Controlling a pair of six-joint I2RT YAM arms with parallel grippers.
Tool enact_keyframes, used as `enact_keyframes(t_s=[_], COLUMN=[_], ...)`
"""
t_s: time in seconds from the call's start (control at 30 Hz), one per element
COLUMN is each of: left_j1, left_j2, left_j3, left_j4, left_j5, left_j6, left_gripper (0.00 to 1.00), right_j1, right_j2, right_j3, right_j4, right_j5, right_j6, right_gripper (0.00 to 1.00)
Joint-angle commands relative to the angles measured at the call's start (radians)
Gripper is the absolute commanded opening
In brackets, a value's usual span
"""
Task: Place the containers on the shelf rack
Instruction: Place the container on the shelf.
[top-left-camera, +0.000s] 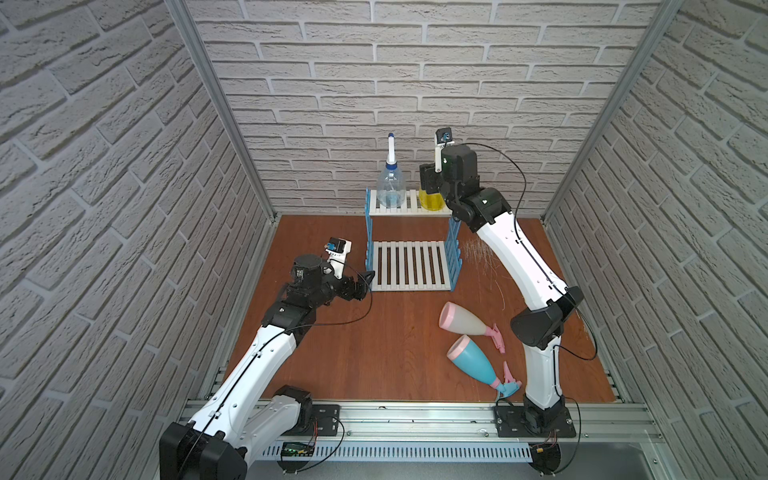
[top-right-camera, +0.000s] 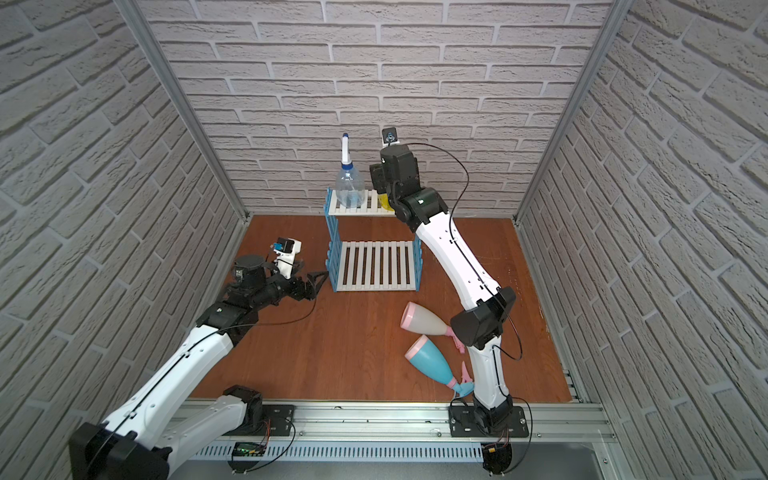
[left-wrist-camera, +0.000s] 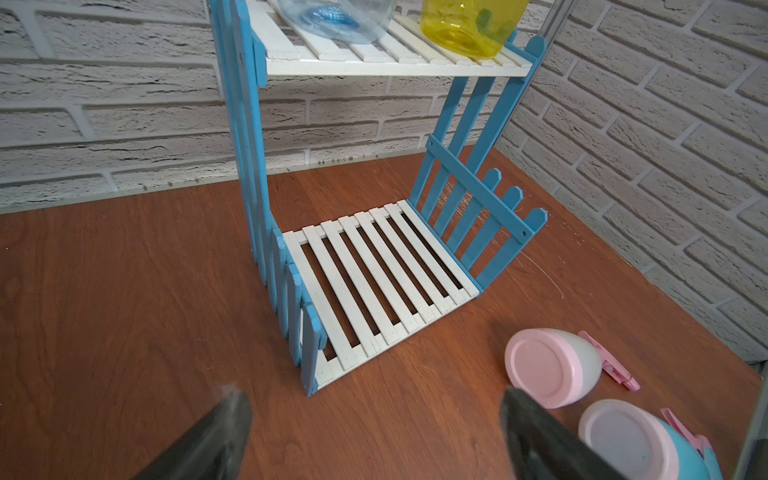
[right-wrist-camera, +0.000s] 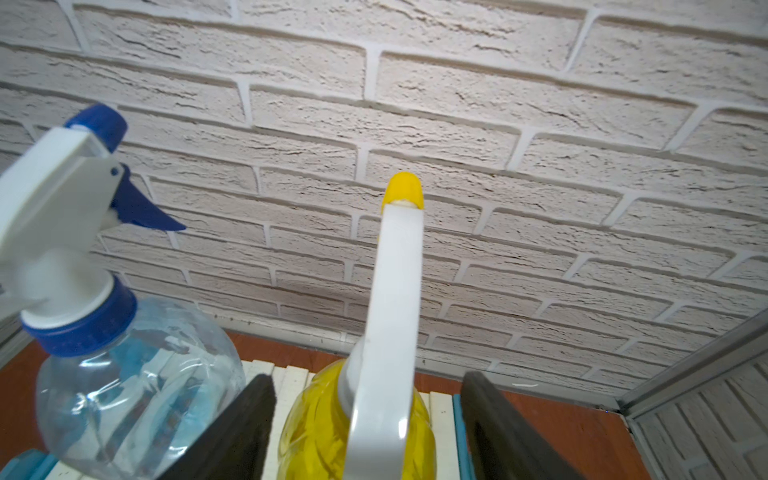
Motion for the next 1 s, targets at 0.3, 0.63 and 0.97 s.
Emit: enact_keyframes(t_s=[0.3,0.63,0.97], left_j1=[-0.008,-0.023,-0.251], left_j2=[-0.016,-0.032,0.057], left_j3=[0.016,0.009,0.051], left_j4=[0.021,0.031,-0.007], left_j5=[0.018,0.058,-0.079], left_j6=[0.031,0.040,0.035], left_gripper=[0.98,0.98,0.98], right_j1=[-0.003,-0.003,-0.073], right_j2=[-0.102,-0.453,-0.787], right_j3=[0.004,-0.380,-0.814], right_j4=[-0.012,0.119,-0.102], right_j5=[-0.071,-0.195,-0.235], right_j6=[0.050,0.079,0.238], right_gripper=[0.99,0.99,0.99])
